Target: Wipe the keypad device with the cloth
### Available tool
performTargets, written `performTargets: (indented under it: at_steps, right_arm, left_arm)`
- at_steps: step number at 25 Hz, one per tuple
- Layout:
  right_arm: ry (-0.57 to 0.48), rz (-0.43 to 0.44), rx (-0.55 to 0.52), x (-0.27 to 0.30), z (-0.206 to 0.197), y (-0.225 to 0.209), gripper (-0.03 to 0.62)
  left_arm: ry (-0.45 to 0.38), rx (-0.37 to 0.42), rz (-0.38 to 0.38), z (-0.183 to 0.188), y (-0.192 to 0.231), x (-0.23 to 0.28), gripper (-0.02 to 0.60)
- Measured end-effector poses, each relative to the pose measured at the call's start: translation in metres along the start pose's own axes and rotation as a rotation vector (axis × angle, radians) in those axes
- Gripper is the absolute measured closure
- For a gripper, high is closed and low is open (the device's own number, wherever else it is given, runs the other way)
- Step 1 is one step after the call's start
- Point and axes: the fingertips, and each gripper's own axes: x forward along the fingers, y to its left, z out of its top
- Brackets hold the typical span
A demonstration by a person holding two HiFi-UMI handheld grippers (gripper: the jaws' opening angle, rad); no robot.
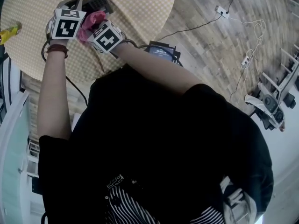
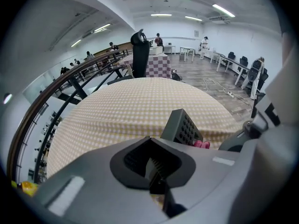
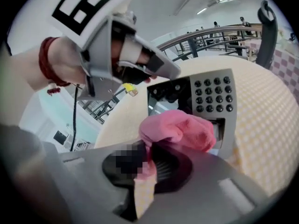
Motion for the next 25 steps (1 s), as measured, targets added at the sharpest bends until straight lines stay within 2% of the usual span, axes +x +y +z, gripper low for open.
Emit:
performTargets:
  at_steps: [4, 7, 11, 16, 19, 25]
  right_arm:
    - [-0.03, 0.039, 0.018, -0.045, 0.008, 0.008, 0.551]
    - [-0.062, 0.057, 0.016, -0.084, 0.015, 0.009, 0.551]
    - [-0.113, 0.067, 0.016, -0.143, 0.025, 0.017, 0.551]
    - [-0.189, 0.089, 0.016, -0.202, 0.044, 0.031, 0.551]
    - [-0.213, 0.118, -0.016, -0.218, 0.053, 0.046, 0.551]
    - [-0.213, 0.158, -0.087, -0.223, 0.062, 0.062, 0.553]
  left_arm:
    - [-0.09, -0.124, 0.061, 0.013, 0.003, -0.026, 0.578]
    - [-0.229, -0.23, 0.08, 0.029, 0.0, -0.062, 0.578]
    - [-0.427, -0.416, 0.049, 0.038, -0.022, -0.131, 0.578]
    - [-0.548, -0.611, 0.014, 0.032, -0.064, -0.193, 0.577]
    - [-0.592, -0.663, 0.013, 0.034, -0.081, -0.213, 0.578]
    - [-0.622, -0.706, 0.055, 0.04, -0.086, -0.229, 0.577]
